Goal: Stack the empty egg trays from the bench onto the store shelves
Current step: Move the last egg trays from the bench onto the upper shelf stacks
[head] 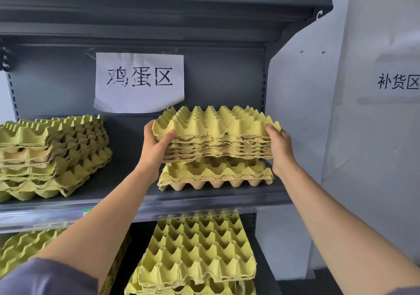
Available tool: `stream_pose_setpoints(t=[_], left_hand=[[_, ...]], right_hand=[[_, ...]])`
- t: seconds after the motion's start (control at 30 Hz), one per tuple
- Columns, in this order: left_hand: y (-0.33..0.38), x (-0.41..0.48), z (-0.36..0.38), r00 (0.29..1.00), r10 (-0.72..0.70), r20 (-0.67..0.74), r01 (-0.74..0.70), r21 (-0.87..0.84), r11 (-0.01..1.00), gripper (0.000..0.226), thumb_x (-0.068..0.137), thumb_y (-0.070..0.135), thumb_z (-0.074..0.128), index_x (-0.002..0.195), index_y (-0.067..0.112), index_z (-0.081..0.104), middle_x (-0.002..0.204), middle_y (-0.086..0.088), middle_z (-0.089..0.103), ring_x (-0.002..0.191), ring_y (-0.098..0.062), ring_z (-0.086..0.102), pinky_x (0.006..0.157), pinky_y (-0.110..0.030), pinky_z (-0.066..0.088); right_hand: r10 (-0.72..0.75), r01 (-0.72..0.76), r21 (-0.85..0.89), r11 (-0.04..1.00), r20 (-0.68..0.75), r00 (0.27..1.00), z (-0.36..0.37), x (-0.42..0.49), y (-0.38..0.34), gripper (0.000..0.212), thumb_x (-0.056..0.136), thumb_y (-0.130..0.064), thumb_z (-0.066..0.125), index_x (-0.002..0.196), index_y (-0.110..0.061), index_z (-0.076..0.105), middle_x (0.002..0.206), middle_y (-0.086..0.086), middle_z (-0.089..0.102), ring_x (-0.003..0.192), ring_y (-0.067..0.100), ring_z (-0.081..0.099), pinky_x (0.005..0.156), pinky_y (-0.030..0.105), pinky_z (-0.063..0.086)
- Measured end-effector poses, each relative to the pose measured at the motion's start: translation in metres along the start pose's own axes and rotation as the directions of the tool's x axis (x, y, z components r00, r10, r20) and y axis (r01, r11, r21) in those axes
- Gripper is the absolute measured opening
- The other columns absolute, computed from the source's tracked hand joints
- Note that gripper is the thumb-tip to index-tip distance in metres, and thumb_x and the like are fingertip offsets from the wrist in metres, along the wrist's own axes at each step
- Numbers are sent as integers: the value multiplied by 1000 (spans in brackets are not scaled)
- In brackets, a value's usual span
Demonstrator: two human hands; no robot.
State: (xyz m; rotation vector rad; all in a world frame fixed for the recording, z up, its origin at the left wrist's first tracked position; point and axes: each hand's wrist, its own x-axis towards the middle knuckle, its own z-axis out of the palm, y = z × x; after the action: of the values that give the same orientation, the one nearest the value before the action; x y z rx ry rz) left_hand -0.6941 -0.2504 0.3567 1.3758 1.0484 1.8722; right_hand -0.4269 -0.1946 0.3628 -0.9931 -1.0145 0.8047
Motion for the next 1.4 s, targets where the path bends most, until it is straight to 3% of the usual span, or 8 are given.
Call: stream_pose_setpoints(t=[0.2, 0.43, 0.7, 0.9, 1.0, 1.13, 1.27, 1.4], left_hand=[[-20, -16, -3, 1000, -20, 2, 20, 122, 992, 71, 78, 52, 60, 138, 34, 27, 133, 0, 50, 118, -22, 51, 102, -49, 43], [-24, -18, -1, 997, -61, -56, 65, 71, 995, 71, 86, 54, 53, 145, 37, 16, 150, 0, 31, 133, -25, 36, 110, -50, 32], [-25, -21, 1, 994, -90, -57, 93, 60, 994, 64, 88, 52, 54, 142, 30, 29, 139, 3, 46, 126, -23, 45, 107, -51, 37], [-18, -30, 8, 992, -95, -79, 101, 70, 992, 60, 91, 47, 52, 143, 28, 29, 140, 1, 45, 127, -24, 44, 108, -51, 35], [-9, -28, 6, 980, -181, -87, 186, 54, 981, 64, 91, 57, 43, 145, 29, 26, 149, 1, 34, 135, -25, 34, 110, -48, 29], [7, -12, -4, 893, -446, -55, 442, -66, 894, 96, 62, 87, 42, 137, 26, 43, 134, -4, 54, 120, -29, 52, 105, -50, 38], [21, -3, -2, 877, -481, 15, 478, -124, 869, 59, 83, 60, 50, 122, 18, 56, 116, -9, 65, 105, -29, 62, 97, -45, 45], [29, -8, 1, 893, -449, -9, 444, -140, 885, 45, 84, 44, 52, 119, 16, 56, 123, -13, 59, 111, -33, 59, 96, -49, 47]], right_hand=[[70, -69, -29, 997, 19, 997, -4, -10, 19, 56, 71, -57, 53, 116, -24, 59, 118, 2, 63, 110, 25, 58, 99, 50, 45], [99, -99, -26, 995, 9, 995, -4, -14, 18, 54, 79, -58, 51, 121, -25, 55, 122, 1, 60, 112, 25, 55, 99, 49, 44], [55, -53, 19, 998, -116, 992, -9, -15, 19, 27, 84, -47, 57, 94, -23, 63, 106, 3, 66, 102, 26, 61, 95, 47, 49], [32, -30, 16, 999, -139, 990, -11, -19, 16, 26, 90, -39, 54, 98, -16, 62, 102, 6, 65, 97, 25, 60, 83, 38, 49], [44, -51, -54, 997, -127, 991, -14, -17, 15, 36, 91, -45, 50, 107, -14, 59, 106, 5, 61, 95, 23, 56, 78, 35, 44], [123, -131, -105, 986, -79, 989, -18, -18, 12, 57, 84, -62, 50, 112, -13, 56, 111, 6, 59, 101, 27, 57, 89, 45, 49], [85, -92, -86, 992, -82, 993, -20, -22, 8, 30, 89, -45, 53, 90, -16, 59, 104, 12, 65, 97, 32, 62, 89, 49, 52], [47, -53, -54, 997, -113, 992, -25, -17, 2, 23, 89, -38, 55, 79, -18, 58, 102, 13, 67, 94, 31, 63, 86, 44, 51]])
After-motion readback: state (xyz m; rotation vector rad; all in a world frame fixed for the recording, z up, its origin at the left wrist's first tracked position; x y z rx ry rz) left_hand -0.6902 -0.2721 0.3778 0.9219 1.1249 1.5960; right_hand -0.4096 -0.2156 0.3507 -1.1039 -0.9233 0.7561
